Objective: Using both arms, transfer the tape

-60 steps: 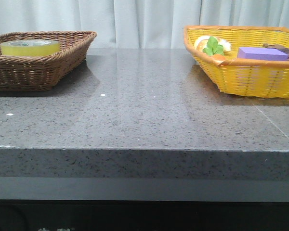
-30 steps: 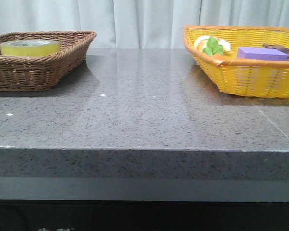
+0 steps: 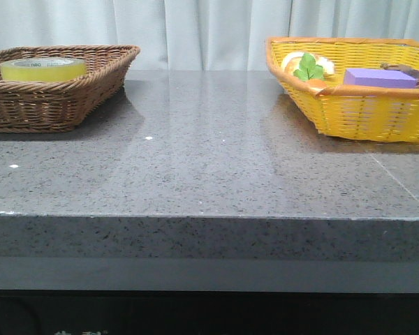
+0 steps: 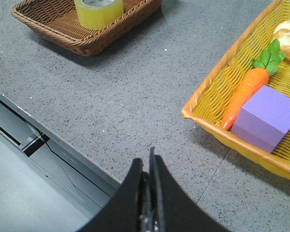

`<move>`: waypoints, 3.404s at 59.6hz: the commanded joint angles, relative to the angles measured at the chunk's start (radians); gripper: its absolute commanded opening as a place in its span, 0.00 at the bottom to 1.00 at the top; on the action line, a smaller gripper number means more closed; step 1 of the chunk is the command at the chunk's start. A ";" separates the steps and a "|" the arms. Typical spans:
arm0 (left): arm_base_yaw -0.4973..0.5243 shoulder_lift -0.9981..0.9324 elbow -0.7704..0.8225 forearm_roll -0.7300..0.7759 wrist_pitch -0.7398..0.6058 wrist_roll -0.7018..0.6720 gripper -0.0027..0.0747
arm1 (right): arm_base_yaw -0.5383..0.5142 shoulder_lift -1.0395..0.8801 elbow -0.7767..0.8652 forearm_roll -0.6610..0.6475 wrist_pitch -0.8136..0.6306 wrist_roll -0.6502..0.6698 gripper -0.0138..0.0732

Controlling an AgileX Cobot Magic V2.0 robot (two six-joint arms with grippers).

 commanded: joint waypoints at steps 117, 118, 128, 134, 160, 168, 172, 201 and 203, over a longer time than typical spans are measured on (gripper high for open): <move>-0.017 -0.018 0.007 -0.004 -0.118 -0.010 0.01 | -0.383 -0.430 0.461 0.020 -0.613 -0.008 0.08; -0.017 -0.018 0.007 -0.004 -0.118 -0.010 0.01 | -0.391 -0.442 0.473 0.020 -0.617 -0.008 0.08; -0.017 -0.018 0.007 -0.004 -0.118 -0.010 0.01 | -0.465 -0.536 0.618 0.020 -0.642 -0.008 0.08; -0.017 -0.018 0.007 -0.004 -0.118 -0.010 0.01 | -0.489 -0.581 0.697 0.020 -0.645 -0.008 0.08; -0.017 -0.018 0.007 -0.004 -0.118 -0.010 0.01 | -0.517 -0.629 0.839 0.018 -0.690 -0.008 0.08; -0.017 -0.018 0.007 -0.004 -0.118 -0.010 0.01 | -0.517 -0.629 0.839 0.018 -0.689 -0.008 0.08; -0.017 -0.018 0.007 -0.004 -0.118 -0.010 0.01 | -0.517 -0.629 0.839 0.018 -0.689 -0.008 0.08; -0.017 -0.018 0.007 -0.004 -0.118 -0.010 0.01 | -0.543 -0.630 0.839 -0.048 -0.754 -0.017 0.08; -0.017 -0.018 0.007 -0.004 -0.118 -0.010 0.01 | -0.547 -0.630 0.839 -0.050 -0.756 -0.017 0.08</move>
